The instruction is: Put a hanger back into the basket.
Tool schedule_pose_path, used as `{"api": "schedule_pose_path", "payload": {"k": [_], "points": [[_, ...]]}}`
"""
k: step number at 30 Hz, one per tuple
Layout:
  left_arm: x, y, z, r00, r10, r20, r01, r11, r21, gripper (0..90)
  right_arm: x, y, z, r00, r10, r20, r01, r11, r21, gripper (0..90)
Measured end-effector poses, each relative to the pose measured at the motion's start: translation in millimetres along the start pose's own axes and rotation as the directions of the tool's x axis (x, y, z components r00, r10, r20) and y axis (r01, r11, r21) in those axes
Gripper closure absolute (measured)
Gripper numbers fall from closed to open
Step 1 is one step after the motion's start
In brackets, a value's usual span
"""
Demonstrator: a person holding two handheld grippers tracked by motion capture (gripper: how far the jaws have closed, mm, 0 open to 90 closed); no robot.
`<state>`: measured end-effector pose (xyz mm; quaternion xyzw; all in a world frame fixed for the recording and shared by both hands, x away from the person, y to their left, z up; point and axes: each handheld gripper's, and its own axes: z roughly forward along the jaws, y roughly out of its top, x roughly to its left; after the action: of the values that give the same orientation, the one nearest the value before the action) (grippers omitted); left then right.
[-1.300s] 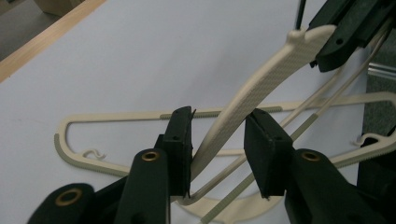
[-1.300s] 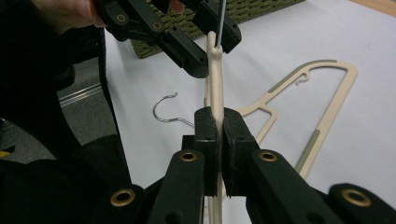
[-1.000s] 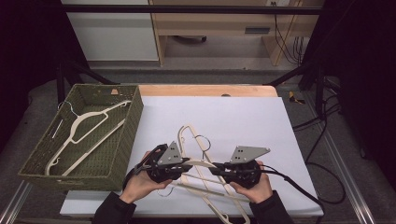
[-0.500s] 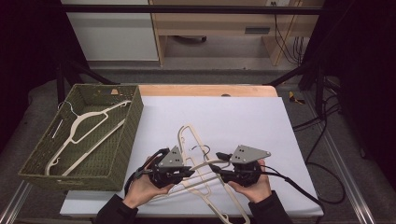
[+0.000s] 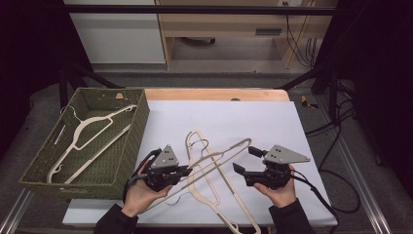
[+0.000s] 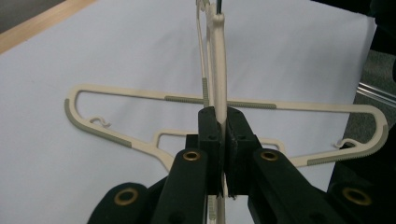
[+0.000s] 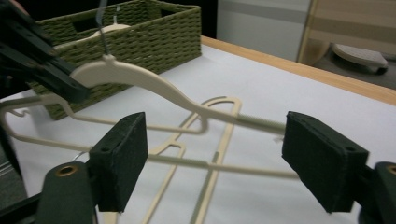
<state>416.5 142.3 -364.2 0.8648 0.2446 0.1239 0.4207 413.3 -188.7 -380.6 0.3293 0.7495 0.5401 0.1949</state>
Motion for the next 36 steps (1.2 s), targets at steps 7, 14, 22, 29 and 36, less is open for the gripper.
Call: {"api": "schedule_pose_path", "payload": {"k": [7, 14, 22, 29, 36], "points": [[11.1, 9.4, -28.3, 0.9992, -0.023, -0.033, 0.02, 0.9972, -0.071, 86.6, -13.7, -3.3, -8.1, 0.9988, 0.039, 0.029, -0.038, 0.999, -0.021, 17.9], [20.6, 19.3, -63.1, 0.9974, -0.024, -0.068, 0.016, 0.993, -0.117, 86.6, -19.3, -4.0, -14.8, 0.9958, 0.073, 0.056, -0.071, 0.997, -0.038, 13.2], [43.5, 31.1, -99.9, 0.9955, -0.028, -0.09, 0.014, 0.9884, -0.151, 86.5, -20.5, -3.3, -18.6, 0.9949, 0.074, 0.069, -0.071, 0.997, -0.039, 12.1], [68.2, 36.5, -125.8, 0.9932, -0.047, -0.107, 0.027, 0.9833, -0.18, 86.6, -22.2, -3.7, -19.9, 0.9944, 0.072, 0.078, -0.068, 0.997, -0.043, 9.5], [91.2, 35.7, -143.4, 0.9882, -0.069, -0.137, 0.042, 0.9802, -0.194, 86.5, -22.5, -4.0, -19.9, 0.9938, 0.071, 0.086, -0.067, 0.997, -0.046, 8.1]]}}
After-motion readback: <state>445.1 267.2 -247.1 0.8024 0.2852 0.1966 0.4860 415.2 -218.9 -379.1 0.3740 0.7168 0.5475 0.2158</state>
